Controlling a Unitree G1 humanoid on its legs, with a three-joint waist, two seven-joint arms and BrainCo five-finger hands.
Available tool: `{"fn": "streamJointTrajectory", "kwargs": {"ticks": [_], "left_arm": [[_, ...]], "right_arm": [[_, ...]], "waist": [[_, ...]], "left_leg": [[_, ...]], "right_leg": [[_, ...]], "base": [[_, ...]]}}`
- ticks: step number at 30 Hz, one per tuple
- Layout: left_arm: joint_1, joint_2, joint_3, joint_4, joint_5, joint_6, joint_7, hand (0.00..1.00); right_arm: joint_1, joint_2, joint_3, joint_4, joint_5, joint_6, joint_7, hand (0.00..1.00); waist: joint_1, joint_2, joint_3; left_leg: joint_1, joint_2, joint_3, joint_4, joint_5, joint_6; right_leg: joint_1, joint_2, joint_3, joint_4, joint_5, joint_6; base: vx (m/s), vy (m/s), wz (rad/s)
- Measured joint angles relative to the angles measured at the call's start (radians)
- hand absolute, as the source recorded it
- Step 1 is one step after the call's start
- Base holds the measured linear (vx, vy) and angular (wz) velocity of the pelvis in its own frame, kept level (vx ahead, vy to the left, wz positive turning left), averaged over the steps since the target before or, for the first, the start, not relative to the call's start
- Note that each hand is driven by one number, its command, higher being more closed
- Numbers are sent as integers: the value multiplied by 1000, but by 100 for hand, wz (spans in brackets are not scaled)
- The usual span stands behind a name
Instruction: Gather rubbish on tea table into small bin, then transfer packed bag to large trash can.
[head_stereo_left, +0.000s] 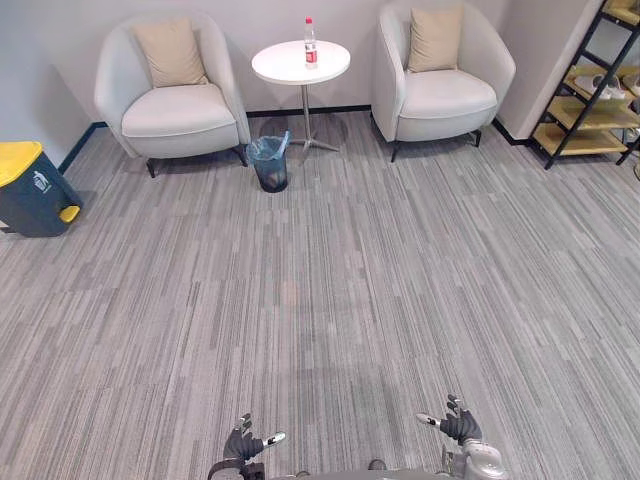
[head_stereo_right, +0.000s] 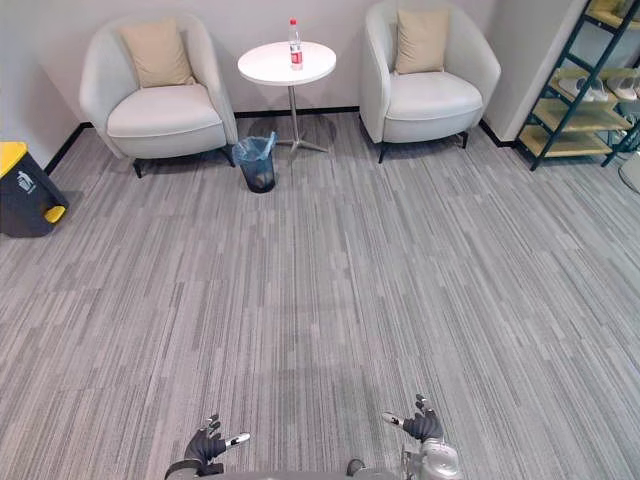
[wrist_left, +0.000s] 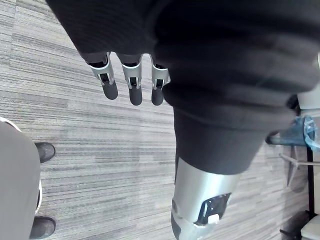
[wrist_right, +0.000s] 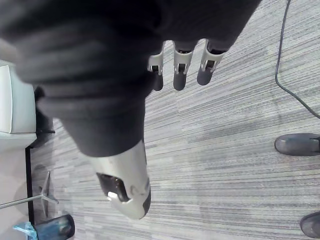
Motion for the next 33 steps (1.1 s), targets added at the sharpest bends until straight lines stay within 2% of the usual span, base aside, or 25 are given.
{"fn": "streamJointTrajectory", "kwargs": {"ticks": [1, 3, 5, 7, 9, 10, 12, 13, 14, 15, 16, 17, 18, 19, 20, 21, 22, 23, 25, 27, 29, 30, 32, 33], "left_arm": [[1, 1, 0, -4, -3, 0, 0, 0], [3, 8, -2, -22, -4, 1, 0, 0], [-2, 13, -7, -31, -4, 1, -1, 0], [-15, 32, -22, -58, -4, 0, -1, 0], [-27, 49, -36, -58, -4, 3, 0, 0], [-31, 52, -35, -58, -4, 3, 1, 0], [-48, 53, -34, -57, -4, 3, 1, 0], [-60, 53, -34, -56, -4, 2, 1, 0], [-62, 53, -34, -55, -4, 2, 1, 0], [-59, 64, -33, -54, -4, 1, 1, 0], [-65, 57, -26, -32, -4, 2, 0, 0], [-78, 44, -23, -27, -4, 2, -1, 0], [-85, 41, -20, -27, -4, 1, 0, 0], [-97, 24, -13, -28, -4, 1, 0, 0], [-101, 17, -13, -27, -4, 1, 0, 0], [-101, 8, -15, -29, -4, 0, -1, 0], [-98, 6, -14, -32, -4, -1, -1, 0], [-92, 6, -13, -38, -4, -2, -1, 0], [-87, 5, -14, -47, -4, -1, -1, 0], [-85, 5, -8, -49, -4, 0, 1, 0], [-85, -2, -1, -49, -4, 1, 2, 0], [-83, -13, -1, -50, -5, 2, 3, 0], [-83, -20, -1, -51, -5, 2, 3, 0], [-81, -19, 0, -49, -7, 1, 5, 0]], "right_arm": [[1, -7, 0, -8, 0, 1, 0, 0], [-4, -17, 1, -17, -1, 1, 0, 0], [-5, -21, 2, -17, -1, 2, 0, 0], [-8, -15, 5, -33, -1, 2, 1, 0], [4, -18, 11, -38, -1, 3, 3, 0], [-4, -19, 14, -38, -2, 3, 3, 0], [-13, -29, 21, -41, -2, 3, 3, 0], [-19, -37, 22, -42, -3, 3, 3, 0], [-18, -39, 22, -43, -3, 3, 2, 0], [-8, -38, 24, -52, -3, 3, 2, 0], [5, -49, 22, -51, -3, 2, 1, 0], [-8, -51, 19, -51, -3, 7, -2, 0], [-13, -49, 20, -59, -3, 6, -2, 0], [-28, -47, 21, -63, -2, 4, 0, 0], [-28, -47, 21, -63, -1, 3, 0, 0], [-21, -47, 23, -62, 0, 2, -1, 0], [-10, -41, 27, -62, 2, 0, -2, 0], [-14, -40, 40, -61, 9, -6, -4, 0], [-38, -42, 47, -61, 17, -17, -6, 0], [-61, -43, 41, -54, 23, -16, -8, 0], [-65, -35, 37, -53, 32, -14, -9, 0], [-64, -36, 34, -52, 38, -13, -10, 0], [-65, -36, 18, -51, 38, -13, -10, 0], [-66, -35, 17, -45, 38, -13, -13, 0]], "waist": [[1, 2, 0], [1, 4, 1], [2, 7, 11], [-8, 2, 42], [-22, 6, 57], [-30, 10, 60], [-33, 23, 76], [-34, 35, 84], [-34, 36, 85], [-35, 17, 80], [-43, 14, 82], [-46, 39, 86], [-54, 36, 84], [-58, 40, 86], [-60, 44, 90], [-61, 50, 95], [-58, 47, 100], [-44, 36, 105], [-22, 29, 106], [-7, 33, 110], [16, 24, 119], [30, 17, 123], [31, 29, 119], [39, 39, 116]], "left_leg": [[-5, 0, 4, 19, -17, 3], [-10, -5, 8, 65, -67, 15], [12, -16, 8, 63, -79, 24], [70, -38, -21, 42, -95, 44], [126, -33, -54, 32, -113, 54], [142, -18, -68, 28, -113, 54], [164, 12, -76, 28, -113, 54], [185, 39, -81, 30, -113, 49], [197, 45, -79, 30, -112, 24], [226, 45, -86, 32, -125, -24], [262, 52, -109, 49, -152, -67], [246, 84, -117, 96, -147, -81], [214, 89, -130, 152, -131, -107], [122, 117, -153, 354, -49, -97], [80, 134, -166, 463, 6, -78], [19, 178, -179, 626, 77, -53], [-29, 241, -160, 829, 56, -24], [-87, 282, -127, 967, 22, -5], [-202, 276, -128, 1022, -16, -5], [-313, 243, -126, 942, -51, -7], [-359, 180, -115, 757, -68, -5], [-373, 88, -131, 477, -47, -25], [-373, 55, -142, 284, 9, -50], [-376, 49, -167, 215, 111, -3]], "right_leg": [[-21, -4, 5, 49, -29, 4], [-85, -32, 2, 233, -115, 41], [-156, -56, -21, 413, -147, 63], [-264, -109, -72, 716, -152, 41], [-319, -125, -118, 809, -230, 24], [-364, -123, -161, 794, -242, 4], [-420, -107, -219, 734, -238, -4], [-477, -66, -238, 627, -197, -27], [-487, -49, -238, 565, -157, -34], [-478, -21, -227, 407, -22, -82], [-476, -26, -232, 435, 78, -152], [-477, -19, -264, 467, 48, -179], [-470, -23, -266, 466, 14, -167], [-420, -19, -275, 426, -9, -168], [-375, -14, -283, 386, -10, -169], [-281, 2, -297, 311, -9, -169], [-162, 24, -312, 233, -8, -169], [-66, 42, -304, 168, -10, -171], [10, 54, -277, 95, -14, -168], [55, 56, -259, 59, -20, -160], [98, 40, -233, 42, -30, -143], [140, 19, -213, 17, -46, -119], [149, 22, -205, 6, -62, -100], [161, 33, -179, 7, -85, -84]], "base": [[146, 57, -9], [214, 79, -8], [232, 118, 4], [313, 112, 38], [321, 22, 46], [288, -26, 31], [398, -81, 24], [431, -109, 17], [612, -174, 18], [573, -172, 30], [711, -196, 28], [475, -142, 31], [666, -262, 21], [536, -256, 31], [648, -297, 41], [525, -220, 47], [514, -220, 36], [443, -209, 10], [382, -151, -26], [328, -38, -31], [339, 49, -41], [348, 100, -34], [299, 133, -33], [358, 217, -58]]}}
